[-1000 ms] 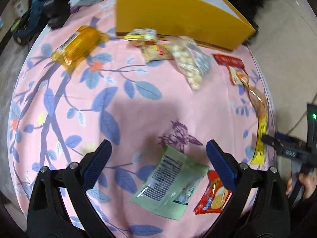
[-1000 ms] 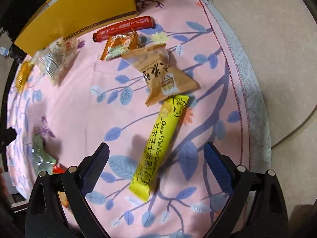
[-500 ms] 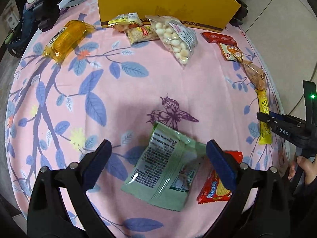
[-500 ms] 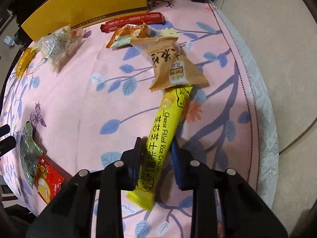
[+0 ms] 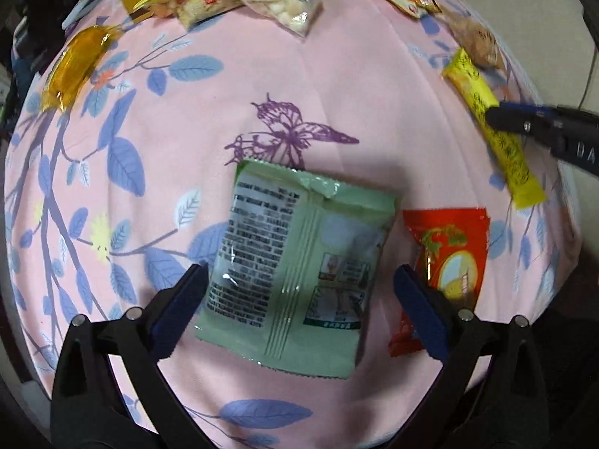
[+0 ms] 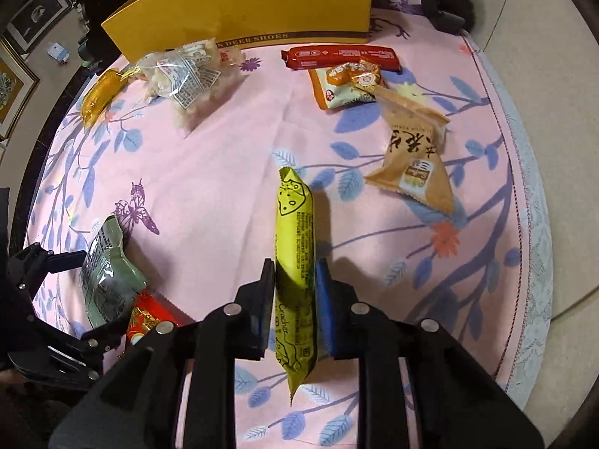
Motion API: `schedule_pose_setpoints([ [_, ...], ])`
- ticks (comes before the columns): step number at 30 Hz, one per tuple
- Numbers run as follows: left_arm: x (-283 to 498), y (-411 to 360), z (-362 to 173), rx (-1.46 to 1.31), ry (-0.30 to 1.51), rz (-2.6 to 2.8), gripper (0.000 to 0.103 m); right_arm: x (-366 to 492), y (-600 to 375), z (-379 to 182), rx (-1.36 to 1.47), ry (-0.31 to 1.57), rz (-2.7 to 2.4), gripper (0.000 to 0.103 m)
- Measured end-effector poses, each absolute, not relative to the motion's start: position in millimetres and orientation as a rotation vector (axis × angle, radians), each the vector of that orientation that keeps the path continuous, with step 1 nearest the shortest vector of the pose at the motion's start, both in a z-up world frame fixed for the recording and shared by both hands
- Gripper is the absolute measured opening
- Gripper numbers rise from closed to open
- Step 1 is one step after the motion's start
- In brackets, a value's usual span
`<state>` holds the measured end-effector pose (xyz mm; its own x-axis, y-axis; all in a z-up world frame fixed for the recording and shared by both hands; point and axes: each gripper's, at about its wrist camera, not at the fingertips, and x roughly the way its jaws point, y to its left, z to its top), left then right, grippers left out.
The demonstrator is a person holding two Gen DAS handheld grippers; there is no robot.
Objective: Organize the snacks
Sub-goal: 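Grasp the yellow rice cracker stick with the right gripper while the left grasps the pale green bag, then carry the rice cracker stick and pale green bag into the yellow box and release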
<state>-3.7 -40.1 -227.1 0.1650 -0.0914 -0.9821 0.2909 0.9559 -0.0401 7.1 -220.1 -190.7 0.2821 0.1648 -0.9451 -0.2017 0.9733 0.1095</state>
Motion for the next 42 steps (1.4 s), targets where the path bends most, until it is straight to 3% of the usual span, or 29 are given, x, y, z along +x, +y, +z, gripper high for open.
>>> schedule_pose_setpoints([
  [10,-11,-46,-232,0.183,1.342,-0.230,0.100,17,-220,-209,-0.035,1.340,0.262,0.024],
  [13,-17,-46,-227,0.173,1.316,-0.226,0.089,16,-220,-210,-0.027,1.347,0.269,0.027],
  [15,-25,-47,-221,0.173,1.302,-0.220,0.080,16,-221,-211,0.001,1.350,0.294,0.043],
  [16,-26,-47,-220,0.169,1.301,-0.219,0.078,16,-220,-213,0.041,1.354,0.363,0.068],
  [17,-27,-47,-219,0.167,1.300,-0.217,0.076,17,-217,-215,0.065,1.360,0.424,0.099],
  [18,-28,-47,-218,0.164,1.296,-0.216,0.072,17,-212,-220,0.087,1.391,0.495,0.102],
  [21,-31,-47,-212,0.156,1.274,-0.219,0.044,12,-195,-219,-0.053,1.399,0.457,0.102],
  [25,-32,-48,-208,0.166,1.270,-0.224,0.039,6,-181,-220,-0.168,1.400,0.414,0.102],
  [31,-29,-40,-209,0.146,1.262,-0.220,0.032,8,-193,-210,-0.133,1.383,0.380,0.083],
  [33,-23,-41,-209,0.150,1.262,-0.222,0.031,7,-196,-206,-0.167,1.350,0.335,0.058],
  [34,-19,-43,-210,0.151,1.262,-0.223,0.031,5,-200,-205,-0.197,1.328,0.299,0.021],
  [42,-2,-42,-194,0.118,1.223,-0.211,0.030,12,-223,-185,-0.068,1.258,0.329,0.021],
])
